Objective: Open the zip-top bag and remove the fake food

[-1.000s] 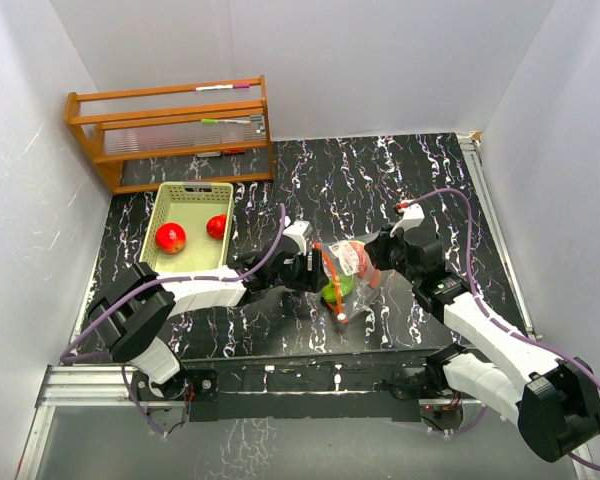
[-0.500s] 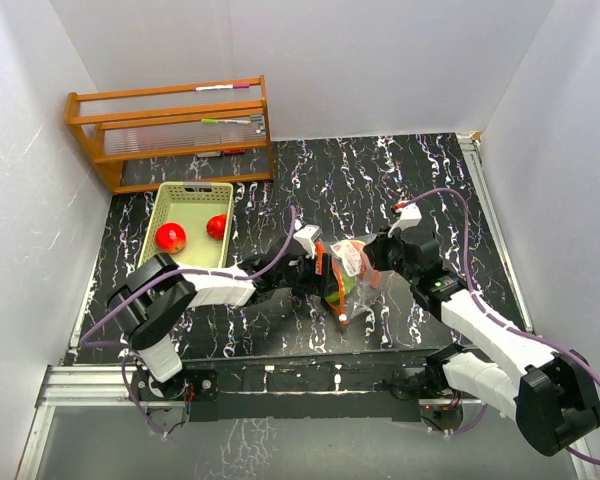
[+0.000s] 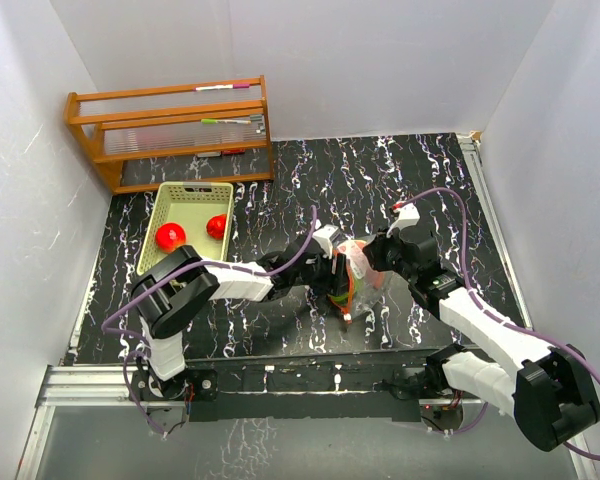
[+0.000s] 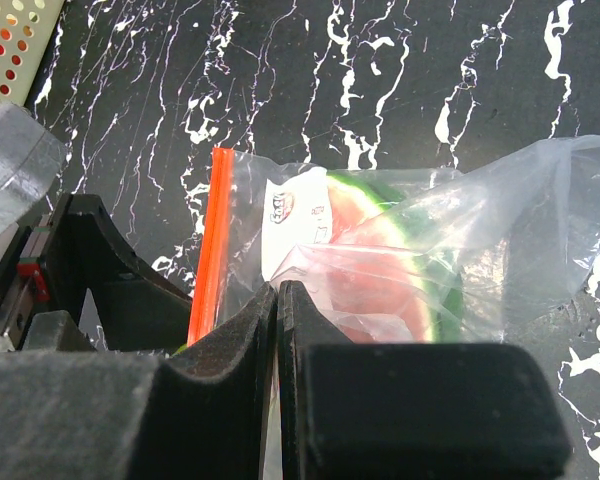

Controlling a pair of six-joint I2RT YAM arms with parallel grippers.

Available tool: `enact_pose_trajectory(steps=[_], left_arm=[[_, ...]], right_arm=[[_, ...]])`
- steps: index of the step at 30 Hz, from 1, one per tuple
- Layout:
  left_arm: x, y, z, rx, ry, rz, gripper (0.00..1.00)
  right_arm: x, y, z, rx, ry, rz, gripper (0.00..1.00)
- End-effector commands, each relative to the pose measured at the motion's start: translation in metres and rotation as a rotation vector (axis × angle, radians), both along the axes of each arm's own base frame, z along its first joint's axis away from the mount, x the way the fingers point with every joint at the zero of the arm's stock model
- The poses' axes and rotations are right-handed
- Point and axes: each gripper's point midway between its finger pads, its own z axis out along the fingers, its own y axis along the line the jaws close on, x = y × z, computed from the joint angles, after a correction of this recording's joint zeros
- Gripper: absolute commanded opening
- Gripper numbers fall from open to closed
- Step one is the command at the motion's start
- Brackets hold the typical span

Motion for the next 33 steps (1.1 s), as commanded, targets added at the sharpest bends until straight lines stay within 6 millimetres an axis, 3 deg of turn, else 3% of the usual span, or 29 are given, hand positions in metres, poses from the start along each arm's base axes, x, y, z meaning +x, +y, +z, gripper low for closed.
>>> enact_pose_trajectory(steps=[1, 3, 8, 13, 20, 28, 33], left_arm=[[0.0, -0.01, 0.007, -0.014, -0.019, -0.03, 0.52], [0.0, -0.009, 0.008, -0.014, -0.023, -0.027, 0.41], [-0.001, -0.005, 0.006, 0.007, -0.031, -0.029, 0.25], [-0.001, 0.0, 0.01, 0.012, -0.033, -0.012, 0.22], [0.006, 0.017, 0.03, 0.005, -0.07, 0.058, 0.17], [0.012, 0.045, 0.044, -0.013, -0.073, 0.122, 0.15], [0.021, 0.074, 0.05, 0.003, -0.077, 0.184, 0.15]], right_arm=[[0.01, 0.002, 0.017, 0.017, -0.069, -0.001, 0.08], [0.01, 0.002, 0.016, 0.015, -0.067, -0.002, 0.08], [0.01, 0.002, 0.015, 0.013, -0.066, -0.003, 0.08], [0.01, 0.001, 0.015, 0.012, -0.068, -0.005, 0.08], [0.009, 0.001, 0.016, 0.012, -0.072, -0.004, 0.08], [0.008, 0.001, 0.017, 0.016, -0.073, -0.003, 0.08], [0.008, 0.002, 0.017, 0.018, -0.071, 0.0, 0.08]])
